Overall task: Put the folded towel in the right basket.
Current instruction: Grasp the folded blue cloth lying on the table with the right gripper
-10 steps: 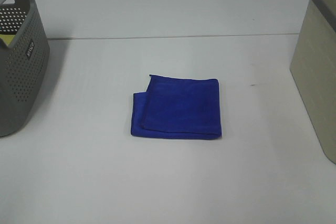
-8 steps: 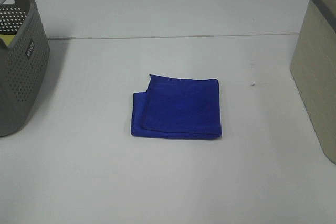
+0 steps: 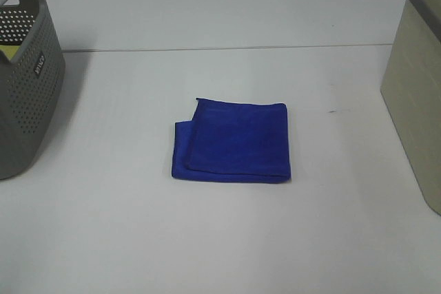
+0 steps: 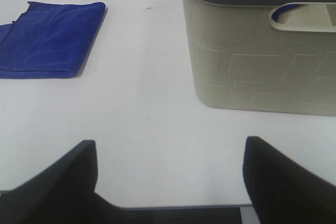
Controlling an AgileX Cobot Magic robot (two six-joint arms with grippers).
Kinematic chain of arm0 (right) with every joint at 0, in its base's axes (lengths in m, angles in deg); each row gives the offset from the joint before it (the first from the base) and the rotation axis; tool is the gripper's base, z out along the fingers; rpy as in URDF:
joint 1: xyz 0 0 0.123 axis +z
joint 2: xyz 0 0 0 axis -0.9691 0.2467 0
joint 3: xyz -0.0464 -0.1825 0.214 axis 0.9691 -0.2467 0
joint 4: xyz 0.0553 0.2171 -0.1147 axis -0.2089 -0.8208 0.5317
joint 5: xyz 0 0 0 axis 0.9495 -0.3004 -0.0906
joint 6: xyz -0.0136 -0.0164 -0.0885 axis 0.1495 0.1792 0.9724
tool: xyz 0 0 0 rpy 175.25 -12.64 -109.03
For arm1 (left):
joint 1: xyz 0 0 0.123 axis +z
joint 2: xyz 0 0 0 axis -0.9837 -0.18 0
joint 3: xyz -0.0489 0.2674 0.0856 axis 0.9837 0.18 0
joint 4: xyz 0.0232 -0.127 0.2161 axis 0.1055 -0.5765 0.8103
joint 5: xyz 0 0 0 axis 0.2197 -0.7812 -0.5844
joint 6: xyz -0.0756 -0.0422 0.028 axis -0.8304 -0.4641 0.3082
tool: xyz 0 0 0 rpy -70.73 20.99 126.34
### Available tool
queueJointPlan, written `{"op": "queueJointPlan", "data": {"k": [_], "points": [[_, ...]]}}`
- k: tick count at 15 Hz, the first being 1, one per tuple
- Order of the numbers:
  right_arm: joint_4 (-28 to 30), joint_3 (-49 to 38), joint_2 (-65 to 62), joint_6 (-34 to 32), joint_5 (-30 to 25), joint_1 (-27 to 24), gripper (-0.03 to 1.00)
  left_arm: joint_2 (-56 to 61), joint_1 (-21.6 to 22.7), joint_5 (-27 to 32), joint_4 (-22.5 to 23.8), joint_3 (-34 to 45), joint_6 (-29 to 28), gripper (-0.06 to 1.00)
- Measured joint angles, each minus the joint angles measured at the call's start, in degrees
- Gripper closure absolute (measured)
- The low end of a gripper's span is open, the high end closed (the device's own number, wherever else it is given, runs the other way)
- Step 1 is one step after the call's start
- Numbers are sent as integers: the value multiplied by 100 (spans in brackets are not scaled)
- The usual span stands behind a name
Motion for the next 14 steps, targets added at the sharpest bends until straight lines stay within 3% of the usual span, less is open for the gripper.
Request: {"op": "queueJointPlan", "data": {"k": [9, 14], "points": [[0, 0, 0, 0, 0, 0, 22, 0, 0, 0, 0, 0, 0, -5], [0, 0, 0, 0, 0, 0, 12, 0, 0, 0, 0, 0, 0, -5]]}}
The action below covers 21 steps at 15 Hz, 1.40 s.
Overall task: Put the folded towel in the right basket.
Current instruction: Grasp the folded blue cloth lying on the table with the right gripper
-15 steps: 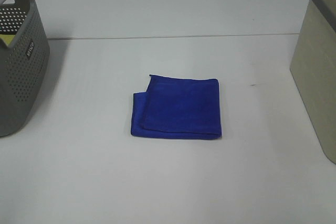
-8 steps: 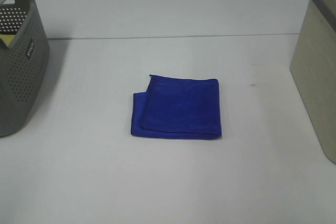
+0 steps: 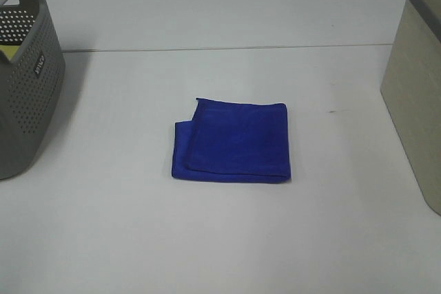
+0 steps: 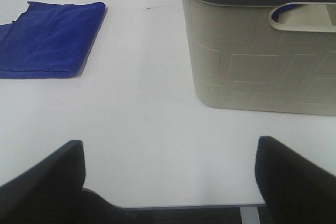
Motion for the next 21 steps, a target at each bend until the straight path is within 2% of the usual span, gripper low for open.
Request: {"op": "queueJointPlan", "data": {"k": [21], "points": [[-115, 0, 103, 46, -17, 0, 14, 0, 0, 0, 0, 0, 0, -5]]}}
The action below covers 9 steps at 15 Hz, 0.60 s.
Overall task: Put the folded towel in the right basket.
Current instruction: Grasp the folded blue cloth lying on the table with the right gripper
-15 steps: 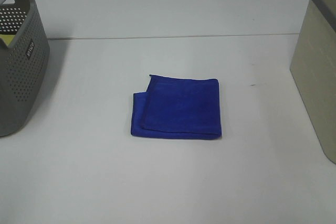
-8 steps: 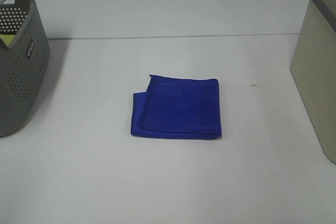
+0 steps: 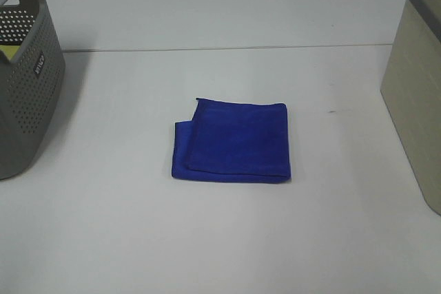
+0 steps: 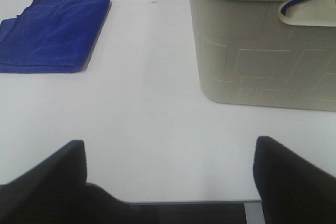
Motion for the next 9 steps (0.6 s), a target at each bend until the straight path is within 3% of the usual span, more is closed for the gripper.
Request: {"op": "queueJointPlan", "data": {"k": [6, 8, 9], "points": [[-315, 149, 57, 6, -11, 0, 15, 0, 0, 0, 0, 0, 0, -5], [-424, 464, 246, 6, 40, 0, 15, 0, 0, 0, 0, 0, 0, -5], [-435, 1014, 728, 6, 264, 0, 15, 0, 0, 0, 0, 0, 0, -5]]}}
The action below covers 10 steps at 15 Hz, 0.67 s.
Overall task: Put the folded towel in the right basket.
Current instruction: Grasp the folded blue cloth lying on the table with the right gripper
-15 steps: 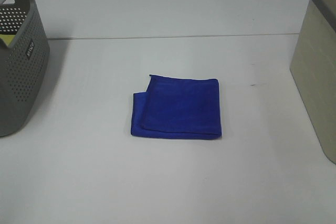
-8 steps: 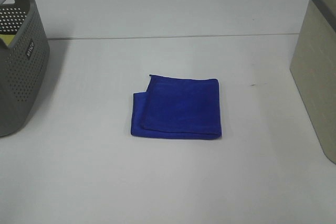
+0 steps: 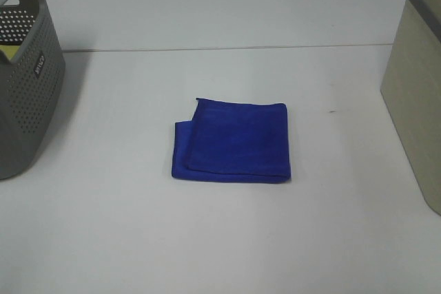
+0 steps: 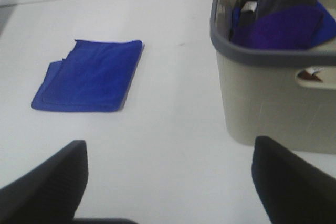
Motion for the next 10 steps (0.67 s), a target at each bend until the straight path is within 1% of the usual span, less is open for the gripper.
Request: {"op": "queueJointPlan", "data": {"k": [2, 3, 7, 9, 10], "points": [[-74, 602, 676, 69, 338, 0, 15, 0, 0, 0, 0, 0, 0, -5], [-212, 940, 1123, 155, 533, 0, 15, 0, 0, 0, 0, 0, 0, -5], [-1066, 2011, 3077, 848, 1455, 0, 15, 0, 0, 0, 0, 0, 0, -5], [-1696, 2401, 4183, 1266, 1696, 0, 15, 0, 0, 0, 0, 0, 0, -5], [-1845, 2469, 4412, 1381, 1736, 0, 15, 0, 0, 0, 0, 0, 0, -5]]}}
